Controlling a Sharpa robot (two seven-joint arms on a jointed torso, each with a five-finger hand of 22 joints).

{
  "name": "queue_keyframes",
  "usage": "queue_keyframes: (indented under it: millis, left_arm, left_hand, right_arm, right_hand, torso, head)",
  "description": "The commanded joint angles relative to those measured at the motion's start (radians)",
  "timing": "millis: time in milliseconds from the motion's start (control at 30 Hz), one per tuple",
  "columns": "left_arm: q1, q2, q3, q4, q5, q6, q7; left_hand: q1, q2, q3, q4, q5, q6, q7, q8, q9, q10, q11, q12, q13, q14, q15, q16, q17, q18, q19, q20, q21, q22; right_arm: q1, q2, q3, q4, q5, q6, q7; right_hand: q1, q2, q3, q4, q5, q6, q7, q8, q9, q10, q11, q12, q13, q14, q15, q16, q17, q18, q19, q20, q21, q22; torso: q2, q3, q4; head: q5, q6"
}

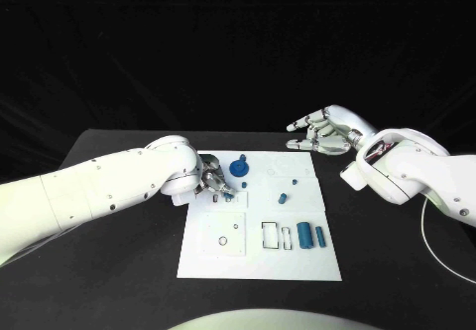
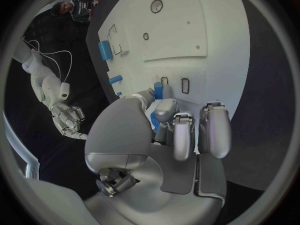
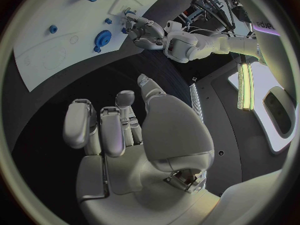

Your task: Assemble the parts on the task board

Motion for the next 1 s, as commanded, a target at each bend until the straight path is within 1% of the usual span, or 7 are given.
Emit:
queue_keyframes:
  millis: [33, 233, 367, 467, 633, 767, 1000]
  left_arm:
    - [-0.001, -0.002, 0.000, 0.010, -0.006, -0.058, 0.015]
    - [-0.002, -0.003, 0.000, 0.015, -0.041, -0.068, 0.014]
    - [-0.003, -0.001, 0.000, 0.011, -0.053, -0.059, 0.008]
    - [-0.004, -0.001, -0.001, 0.009, -0.057, -0.049, 0.005]
    - [-0.005, -0.002, -0.001, 0.008, -0.064, -0.013, 0.000]
    - [-0.006, -0.002, -0.002, 0.008, -0.067, 0.031, -0.005]
    - [-0.009, 0.001, -0.002, 0.003, -0.069, 0.049, -0.007]
  left_hand:
    - [-0.009, -0.003, 0.170, -0.162, -0.004, 0.003, -0.002, 0.006, 0.002, 0.009, 0.002, 0.001, 0.002, 0.107, 0.002, 0.003, 0.263, -0.019, 0.047, 0.004, -0.002, 0.079]
    - [-0.012, -0.007, 0.178, -0.167, -0.004, 0.004, -0.003, 0.008, 0.004, 0.010, 0.001, 0.002, 0.003, 0.107, 0.002, 0.003, 0.263, -0.019, 0.048, 0.004, -0.002, 0.080]
    - [-0.013, -0.008, 0.181, -0.169, -0.004, 0.003, -0.003, 0.008, 0.006, 0.010, 0.001, 0.001, 0.002, 0.107, 0.002, 0.003, 0.263, -0.018, 0.047, 0.004, -0.004, 0.077]
    - [-0.013, -0.008, 0.182, -0.169, -0.004, 0.003, -0.003, 0.008, 0.006, 0.010, 0.001, 0.001, 0.002, 0.107, 0.002, 0.003, 0.263, -0.018, 0.047, 0.004, -0.004, 0.077]
    - [-0.014, -0.009, 0.184, -0.171, -0.004, 0.003, -0.003, 0.008, 0.006, 0.009, 0.001, 0.000, 0.001, 0.107, 0.002, 0.003, 0.263, -0.018, 0.047, 0.004, -0.005, 0.077]
    - [-0.015, -0.010, 0.187, -0.173, -0.004, 0.002, -0.003, 0.009, 0.007, 0.008, 0.001, -0.001, -0.001, 0.107, 0.002, 0.003, 0.263, -0.018, 0.047, 0.004, -0.005, 0.076]
    - [-0.015, -0.011, 0.188, -0.174, -0.004, 0.002, -0.003, 0.009, 0.007, 0.008, 0.001, -0.002, -0.002, 0.107, 0.002, 0.003, 0.263, -0.018, 0.047, 0.004, -0.006, 0.076]
  right_arm:
    - [-0.001, 0.002, 0.000, -0.001, -0.006, 0.014, 0.000]
    - [-0.001, 0.005, -0.001, -0.003, -0.005, 0.018, 0.000]
    - [-0.002, 0.006, -0.001, -0.003, -0.005, 0.019, -0.001]
    - [-0.002, 0.007, -0.001, -0.003, -0.005, 0.020, 0.000]
    - [-0.002, 0.007, -0.001, -0.003, -0.005, 0.023, -0.001]
    - [-0.002, 0.007, -0.001, -0.003, -0.005, 0.024, 0.000]
    - [-0.002, 0.007, -0.001, -0.003, -0.005, 0.027, 0.000]
  right_hand:
    - [0.001, 0.010, 0.000, 0.008, 0.003, 0.007, -0.003, 0.006, 0.001, -0.002, -0.006, -0.001, -0.002, 0.038, 0.002, -0.005, -0.002, 0.009, -0.006, -0.001, -0.007, -0.001]
    - [0.000, 0.010, -0.002, 0.010, 0.003, 0.007, -0.003, 0.006, 0.001, -0.002, -0.006, -0.001, -0.003, 0.038, 0.002, -0.005, -0.002, 0.009, -0.006, -0.001, -0.007, -0.002]
    - [0.000, 0.010, -0.002, 0.010, 0.003, 0.007, -0.003, 0.006, 0.001, -0.002, -0.006, -0.001, -0.003, 0.038, 0.002, -0.005, -0.002, 0.009, -0.006, -0.001, -0.007, -0.002]
    - [0.000, 0.010, -0.002, 0.010, 0.003, 0.007, -0.003, 0.006, 0.001, -0.002, -0.006, -0.001, -0.003, 0.038, 0.002, -0.005, -0.002, 0.009, -0.006, -0.001, -0.007, -0.002]
    - [0.000, 0.010, -0.002, 0.010, 0.003, 0.007, -0.003, 0.006, 0.001, -0.002, -0.006, -0.001, -0.003, 0.038, 0.002, -0.005, -0.002, 0.009, -0.006, -0.001, -0.007, -0.002]
    - [0.000, 0.010, -0.002, 0.010, 0.003, 0.007, -0.003, 0.006, 0.001, -0.002, -0.006, -0.001, -0.003, 0.038, 0.002, -0.005, -0.002, 0.009, -0.006, -0.001, -0.007, -0.002]
    - [0.000, 0.010, -0.002, 0.010, 0.003, 0.007, -0.003, 0.006, 0.001, -0.002, -0.006, -0.001, -0.003, 0.038, 0.002, -0.005, -0.002, 0.009, -0.006, -0.001, -0.007, -0.002]
  torso:
    - [0.001, -0.0001, 0.0001]
    - [0.001, 0.0003, 0.0013]
    - [0.000, 0.0010, 0.0007]
    - [0.000, 0.0005, -0.0006]
    - [0.000, 0.0000, -0.0014]
    - [0.001, -0.0005, -0.0013]
    - [0.000, -0.0005, -0.0002]
  head:
    - [0.002, -0.001]
    - [0.007, -0.003]
    - [0.010, -0.006]
    - [0.011, -0.005]
    - [0.013, -0.006]
    - [0.013, -0.006]
    - [0.015, -0.007]
